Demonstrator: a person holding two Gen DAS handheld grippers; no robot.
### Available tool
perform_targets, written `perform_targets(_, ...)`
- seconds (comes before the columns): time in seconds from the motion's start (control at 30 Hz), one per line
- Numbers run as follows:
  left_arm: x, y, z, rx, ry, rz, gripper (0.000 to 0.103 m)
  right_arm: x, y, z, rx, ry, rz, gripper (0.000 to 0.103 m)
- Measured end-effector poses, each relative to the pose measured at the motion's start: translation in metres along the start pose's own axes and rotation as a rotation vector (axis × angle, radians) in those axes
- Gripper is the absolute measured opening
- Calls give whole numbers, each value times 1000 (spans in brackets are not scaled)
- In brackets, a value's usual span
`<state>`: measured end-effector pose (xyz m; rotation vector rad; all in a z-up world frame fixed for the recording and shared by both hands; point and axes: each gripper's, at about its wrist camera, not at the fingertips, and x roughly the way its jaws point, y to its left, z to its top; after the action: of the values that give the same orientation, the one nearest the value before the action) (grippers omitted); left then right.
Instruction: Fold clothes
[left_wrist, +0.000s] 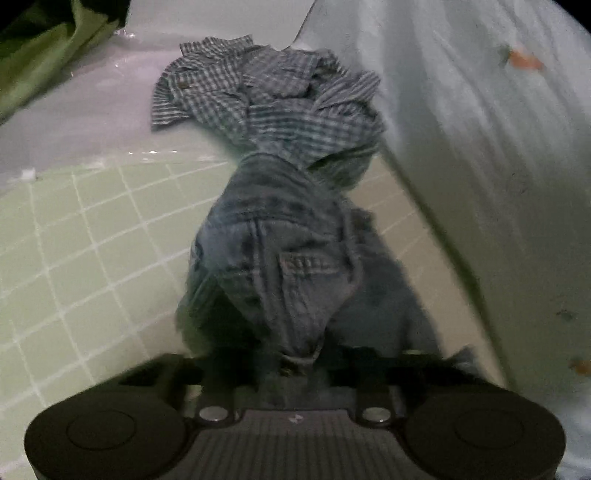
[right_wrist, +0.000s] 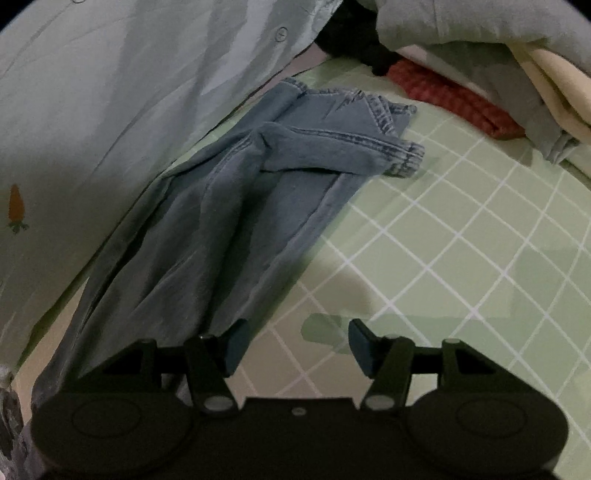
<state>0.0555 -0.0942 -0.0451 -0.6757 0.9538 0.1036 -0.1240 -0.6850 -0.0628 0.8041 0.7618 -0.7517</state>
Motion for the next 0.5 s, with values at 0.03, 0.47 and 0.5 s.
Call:
perform_targets(0.03, -5, 6, 2, -15, -8, -9, 19, -3, 0, -2, -3, -4, 5, 60)
perform_targets(0.47, -60, 102, 50, -57, -156, 102, 17, -62, -2, -67, -53, -6, 14, 60)
perform_targets(0.5, -60, 108, 53, -65, -162, 123, 17, -65, -1, -74, -60, -2, 11, 60)
